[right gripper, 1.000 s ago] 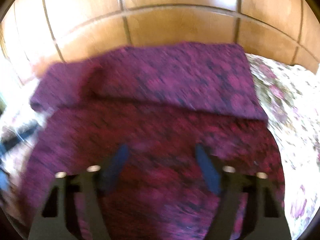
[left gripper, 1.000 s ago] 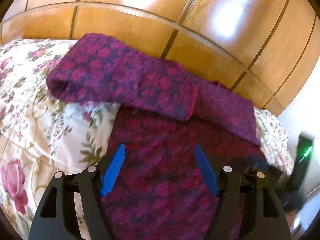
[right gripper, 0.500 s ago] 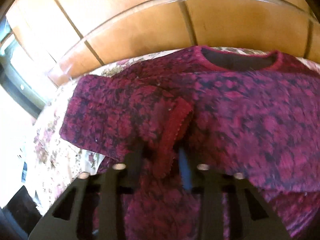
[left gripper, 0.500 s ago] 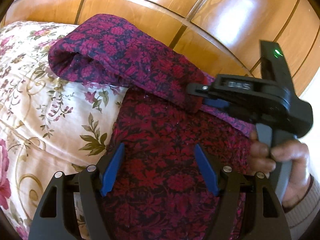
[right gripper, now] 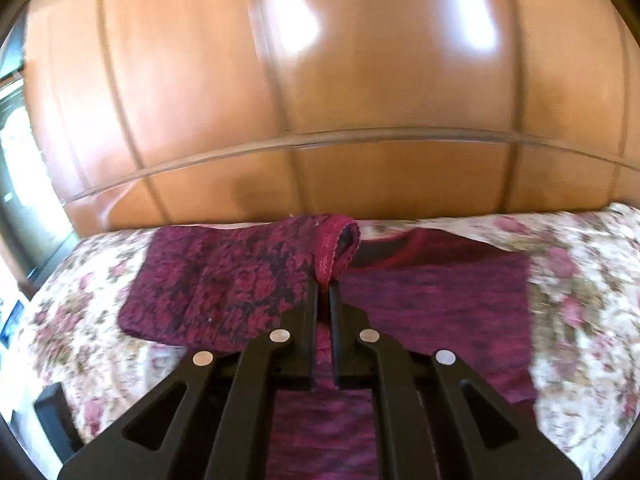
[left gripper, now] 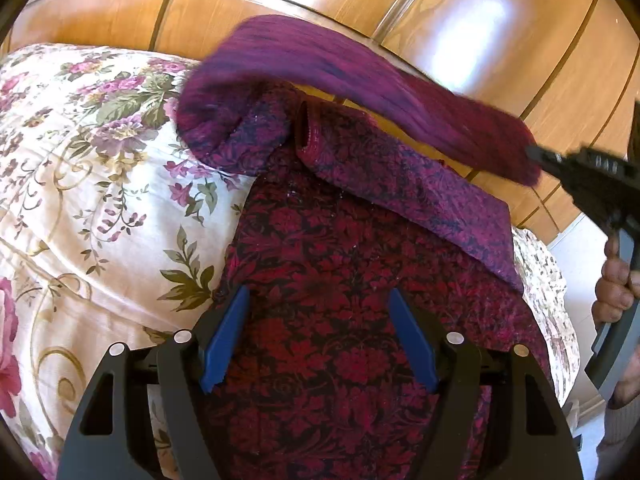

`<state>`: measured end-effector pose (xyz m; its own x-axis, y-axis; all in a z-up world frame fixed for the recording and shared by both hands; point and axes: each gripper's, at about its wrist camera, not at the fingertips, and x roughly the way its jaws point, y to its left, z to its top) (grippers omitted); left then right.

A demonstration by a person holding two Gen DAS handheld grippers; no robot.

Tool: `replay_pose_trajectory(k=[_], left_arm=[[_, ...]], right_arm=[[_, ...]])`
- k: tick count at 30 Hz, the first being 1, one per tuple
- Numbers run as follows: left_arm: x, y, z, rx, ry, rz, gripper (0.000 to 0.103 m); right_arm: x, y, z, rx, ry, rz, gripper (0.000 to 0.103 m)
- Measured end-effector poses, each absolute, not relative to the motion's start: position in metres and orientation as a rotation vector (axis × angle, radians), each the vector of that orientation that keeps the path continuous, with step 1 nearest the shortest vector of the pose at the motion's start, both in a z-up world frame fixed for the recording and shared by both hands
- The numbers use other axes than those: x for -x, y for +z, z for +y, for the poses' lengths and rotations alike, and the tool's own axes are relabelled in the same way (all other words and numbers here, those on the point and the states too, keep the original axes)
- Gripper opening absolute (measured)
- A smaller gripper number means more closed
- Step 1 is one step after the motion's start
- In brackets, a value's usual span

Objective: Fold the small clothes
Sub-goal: 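Grasp the other sleeve with the right gripper and fold it across the body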

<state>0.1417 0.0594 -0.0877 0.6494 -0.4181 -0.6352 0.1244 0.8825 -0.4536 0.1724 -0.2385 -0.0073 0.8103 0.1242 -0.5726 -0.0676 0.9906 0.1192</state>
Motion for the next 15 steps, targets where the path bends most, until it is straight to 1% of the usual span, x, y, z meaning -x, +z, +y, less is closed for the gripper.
replay_pose_trajectory(k=[9, 15], left_arm=[[-0.147, -0.086, 0.054, 0.371, -0.308, 0.824, 0.071], [-0.149, -0.074, 0.055, 0.372, -0.304, 0.856, 0.071]], right_arm=[[-0.175, -0.059, -0.333, -0.168, -0.150, 0.738, 0.004], [-0.176, -0.091, -0.359, -0.187, -0.197, 0.798, 0.004]])
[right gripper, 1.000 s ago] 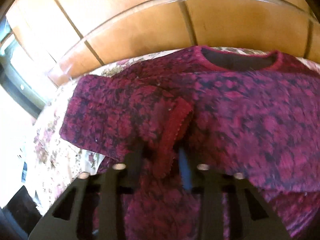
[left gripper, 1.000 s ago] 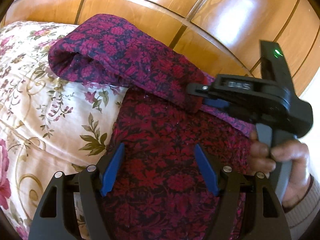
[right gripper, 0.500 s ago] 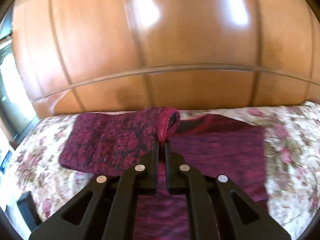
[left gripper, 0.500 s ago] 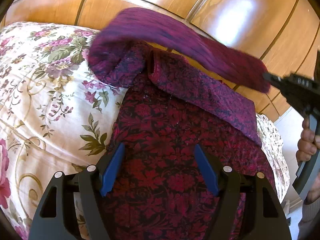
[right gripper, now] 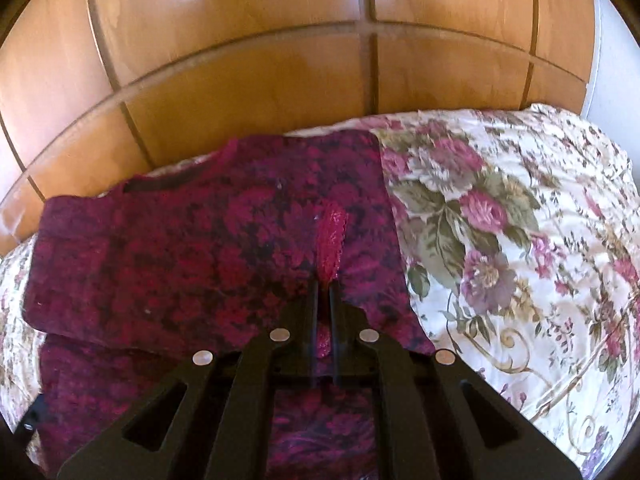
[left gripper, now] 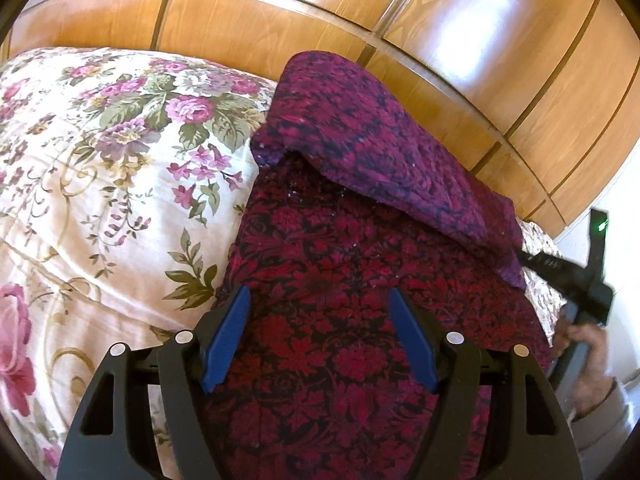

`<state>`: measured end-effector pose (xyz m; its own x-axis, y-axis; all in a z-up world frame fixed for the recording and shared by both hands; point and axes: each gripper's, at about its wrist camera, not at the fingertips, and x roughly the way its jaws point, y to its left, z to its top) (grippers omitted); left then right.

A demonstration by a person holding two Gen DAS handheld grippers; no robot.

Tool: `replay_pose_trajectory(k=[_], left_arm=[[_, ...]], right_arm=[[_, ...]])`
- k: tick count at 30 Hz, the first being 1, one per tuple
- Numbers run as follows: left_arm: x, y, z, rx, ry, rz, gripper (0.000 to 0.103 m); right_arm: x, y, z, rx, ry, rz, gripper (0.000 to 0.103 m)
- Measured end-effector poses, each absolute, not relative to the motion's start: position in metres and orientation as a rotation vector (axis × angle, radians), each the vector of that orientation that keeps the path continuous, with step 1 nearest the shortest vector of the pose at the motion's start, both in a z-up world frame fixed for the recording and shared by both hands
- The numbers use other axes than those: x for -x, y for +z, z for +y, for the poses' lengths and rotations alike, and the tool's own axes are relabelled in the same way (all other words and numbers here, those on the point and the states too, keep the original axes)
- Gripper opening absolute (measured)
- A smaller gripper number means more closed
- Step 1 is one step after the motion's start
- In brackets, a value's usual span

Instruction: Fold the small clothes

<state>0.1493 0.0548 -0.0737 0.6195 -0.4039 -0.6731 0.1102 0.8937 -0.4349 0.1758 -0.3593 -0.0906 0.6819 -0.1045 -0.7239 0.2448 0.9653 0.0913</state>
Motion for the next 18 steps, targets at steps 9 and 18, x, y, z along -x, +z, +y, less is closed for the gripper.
replay_pose_trajectory(k=[9, 18], left_arm=[[-0.192, -0.041, 0.106, 0.487, -0.277, 0.832, 0.071], [-0.281, -0.048, 0.132, 0.674, -0.323, 0.885, 0.071]], right_arm=[[-0.163, -0.073, -0.366, -0.246, -0.184, 0.734, 0.039], [-0.172, -0.066, -0.360, -0.250, -0.153, 0.742, 0.064]])
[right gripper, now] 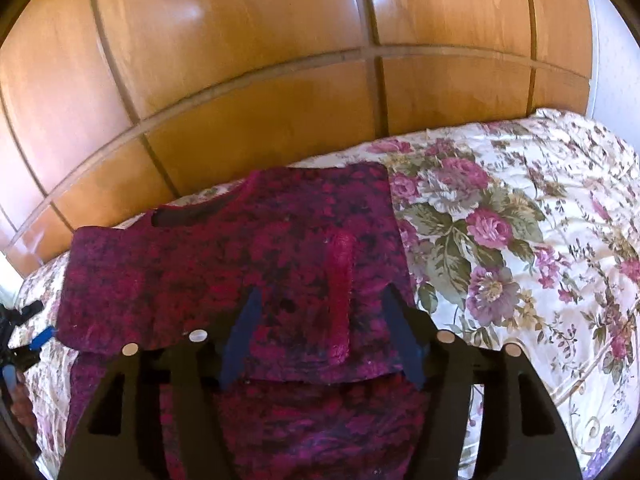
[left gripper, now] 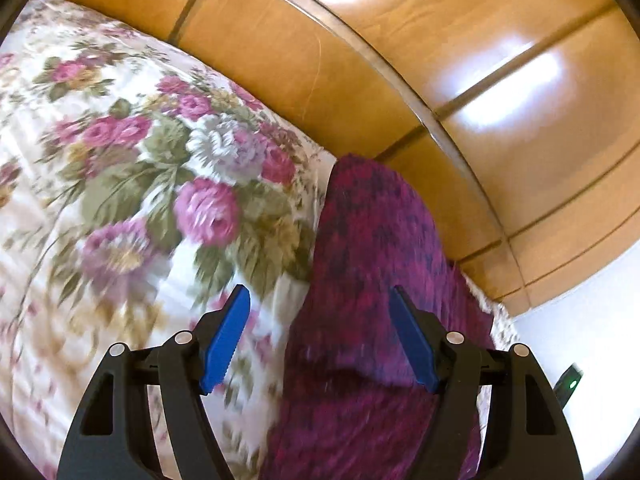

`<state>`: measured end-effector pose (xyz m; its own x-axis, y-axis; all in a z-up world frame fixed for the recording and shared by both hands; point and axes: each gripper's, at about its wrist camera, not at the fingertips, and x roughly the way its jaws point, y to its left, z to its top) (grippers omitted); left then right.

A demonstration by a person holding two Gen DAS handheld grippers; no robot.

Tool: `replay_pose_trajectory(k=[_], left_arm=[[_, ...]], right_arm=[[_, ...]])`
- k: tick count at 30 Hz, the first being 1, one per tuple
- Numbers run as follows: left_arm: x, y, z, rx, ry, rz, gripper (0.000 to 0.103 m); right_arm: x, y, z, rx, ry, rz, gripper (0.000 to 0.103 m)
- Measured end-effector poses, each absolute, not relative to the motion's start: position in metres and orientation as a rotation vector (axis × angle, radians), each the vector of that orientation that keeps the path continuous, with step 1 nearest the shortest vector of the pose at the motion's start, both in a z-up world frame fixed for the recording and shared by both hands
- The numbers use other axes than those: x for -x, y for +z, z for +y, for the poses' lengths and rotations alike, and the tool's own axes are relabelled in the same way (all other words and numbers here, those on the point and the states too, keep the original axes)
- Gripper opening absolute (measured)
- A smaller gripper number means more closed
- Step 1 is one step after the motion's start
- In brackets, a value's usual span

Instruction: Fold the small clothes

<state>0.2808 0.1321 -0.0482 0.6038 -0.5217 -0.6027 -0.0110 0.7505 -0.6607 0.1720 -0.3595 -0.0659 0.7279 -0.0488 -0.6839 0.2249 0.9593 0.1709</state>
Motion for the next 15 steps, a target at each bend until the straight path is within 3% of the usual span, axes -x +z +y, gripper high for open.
replay_pose_trajectory(k=[3, 4, 7, 9, 11, 15], left_arm=[[-0.304, -0.050, 0.129, 0.689, -0.356, 0.896, 0.071], [-0.312, -0.052, 0.126, 0.690, -0.365, 0.904, 0.071], [-0.329, -0.060, 0.117, 0.697, -0.397, 0.936, 0.070], [-0.336, -0.064, 0.110, 0.700, -0.433, 0.953, 0.041], [-0.335, -0.060, 0.103, 0.662, -0.425, 0.937, 0.022], [-0.309, -0.040, 0.090, 0.533, -0.397, 0.849, 0.018]], right_arm=[[-0.181, -0.080, -0.367, -0.278, -0.132, 0.789, 0.060], [-0.183, -0.083, -0.366, -0.275, -0.114, 0.802, 0.044], [-0.187, -0.088, -0.357, -0.215, -0.102, 0.807, 0.026], [-0.186, -0.085, -0.356, -0.193, -0.118, 0.795, 0.009], [-0.180, -0.079, -0.359, -0.207, -0.115, 0.775, 0.005], [-0.161, -0.063, -0.359, -0.179, -0.122, 0.723, 0.004]])
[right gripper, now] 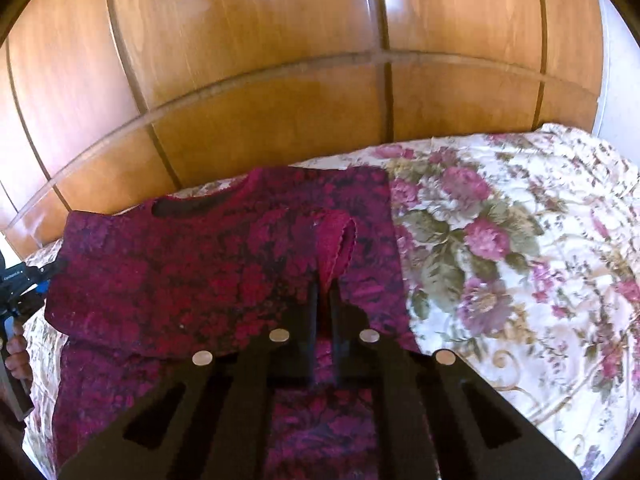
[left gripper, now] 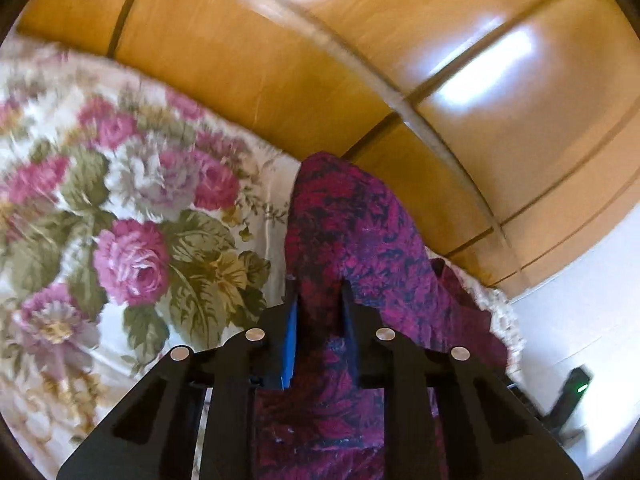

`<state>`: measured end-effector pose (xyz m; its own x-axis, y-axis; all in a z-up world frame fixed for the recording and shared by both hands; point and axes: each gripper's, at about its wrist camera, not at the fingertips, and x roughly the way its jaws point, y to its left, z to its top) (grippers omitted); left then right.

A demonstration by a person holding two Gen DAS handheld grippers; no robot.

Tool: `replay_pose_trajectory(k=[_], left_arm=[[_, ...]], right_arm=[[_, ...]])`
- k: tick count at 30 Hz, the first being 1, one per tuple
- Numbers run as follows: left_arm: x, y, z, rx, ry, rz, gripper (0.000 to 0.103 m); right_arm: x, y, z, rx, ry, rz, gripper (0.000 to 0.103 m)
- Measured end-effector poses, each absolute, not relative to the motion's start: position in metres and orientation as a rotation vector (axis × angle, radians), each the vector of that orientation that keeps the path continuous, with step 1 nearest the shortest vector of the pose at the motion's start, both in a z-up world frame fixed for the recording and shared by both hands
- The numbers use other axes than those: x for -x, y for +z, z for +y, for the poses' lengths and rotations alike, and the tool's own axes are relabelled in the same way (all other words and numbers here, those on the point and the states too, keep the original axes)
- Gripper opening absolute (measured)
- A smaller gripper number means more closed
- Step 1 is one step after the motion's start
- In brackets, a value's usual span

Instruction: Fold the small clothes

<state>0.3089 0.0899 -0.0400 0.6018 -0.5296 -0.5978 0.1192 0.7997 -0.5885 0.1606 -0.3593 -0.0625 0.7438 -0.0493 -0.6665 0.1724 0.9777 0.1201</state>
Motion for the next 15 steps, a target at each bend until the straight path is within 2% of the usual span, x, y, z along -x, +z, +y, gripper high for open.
replay_pose_trajectory(k=[3, 4, 7, 8, 10, 12, 14, 15], left_arm=[[-0.309, -0.048, 0.072, 0.401, -0.303, 0.882, 0.019], [-0.314, -0.054, 0.067, 0.377, -0.271, 0.910, 0.026], [-0.320, -0.052, 0.060, 0.313, -0.161, 0.923, 0.052], [-0.317, -0.046, 0.060, 0.305, -0.142, 0.904, 0.053], [-0.306, -0.027, 0.065, 0.310, -0.115, 0.815, 0.053], [-0.295, -0.008, 0.069, 0.306, -0.138, 0.722, 0.053], [-0.295, 0.004, 0.063, 0.265, -0.184, 0.681, 0.053], [-0.296, 0.007, 0.056, 0.246, -0.215, 0.682, 0.053]], right_arm=[[-0.167, -0.076, -0.359, -0.153, -0.152, 0.768, 0.004], [-0.172, -0.082, -0.361, -0.158, -0.158, 0.786, 0.004], [-0.179, -0.090, -0.356, -0.119, -0.193, 0.804, 0.008], [-0.180, -0.090, -0.355, -0.109, -0.204, 0.808, 0.009], [-0.176, -0.081, -0.354, -0.094, -0.244, 0.787, 0.037], [-0.170, -0.069, -0.352, -0.104, -0.235, 0.744, 0.043], [-0.167, -0.054, -0.345, -0.104, -0.198, 0.693, 0.045], [-0.167, -0.049, -0.340, -0.102, -0.174, 0.682, 0.051]])
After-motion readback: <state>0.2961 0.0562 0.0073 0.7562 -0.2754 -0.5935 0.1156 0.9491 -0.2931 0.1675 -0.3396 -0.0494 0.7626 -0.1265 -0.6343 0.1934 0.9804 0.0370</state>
